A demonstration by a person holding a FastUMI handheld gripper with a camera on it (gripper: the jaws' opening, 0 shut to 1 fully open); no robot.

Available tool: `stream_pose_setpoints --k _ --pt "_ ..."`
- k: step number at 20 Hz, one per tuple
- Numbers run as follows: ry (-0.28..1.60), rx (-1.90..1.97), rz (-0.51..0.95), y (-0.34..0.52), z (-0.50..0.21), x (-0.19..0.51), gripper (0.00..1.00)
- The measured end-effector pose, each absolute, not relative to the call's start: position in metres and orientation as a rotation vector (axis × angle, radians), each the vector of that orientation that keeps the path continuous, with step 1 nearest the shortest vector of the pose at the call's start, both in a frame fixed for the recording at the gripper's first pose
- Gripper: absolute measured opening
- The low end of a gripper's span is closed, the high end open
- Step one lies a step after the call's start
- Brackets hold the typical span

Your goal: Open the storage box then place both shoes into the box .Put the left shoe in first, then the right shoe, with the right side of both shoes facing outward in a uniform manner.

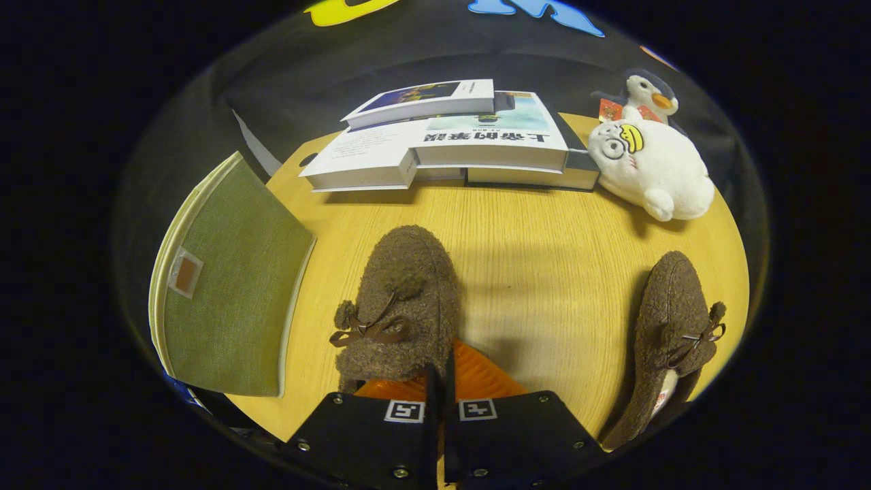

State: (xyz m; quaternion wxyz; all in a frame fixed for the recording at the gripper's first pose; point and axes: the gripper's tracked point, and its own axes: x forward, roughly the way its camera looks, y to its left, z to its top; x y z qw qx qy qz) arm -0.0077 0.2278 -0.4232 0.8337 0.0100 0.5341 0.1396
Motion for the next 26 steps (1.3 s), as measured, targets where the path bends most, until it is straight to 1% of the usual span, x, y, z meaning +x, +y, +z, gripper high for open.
stream_pose_setpoints --k 9,16,22,26 --pt "1.104 0.032 0.349 0.232 -0.350 -0.007 0.04" --pt "1.055 0.065 0.413 0.264 -0.276 0.009 0.04" --pt "1.007 0.082 0.538 0.321 -0.216 0.013 0.04" --pt "0.999 0.062 0.640 0.372 -0.197 0.004 0.04"
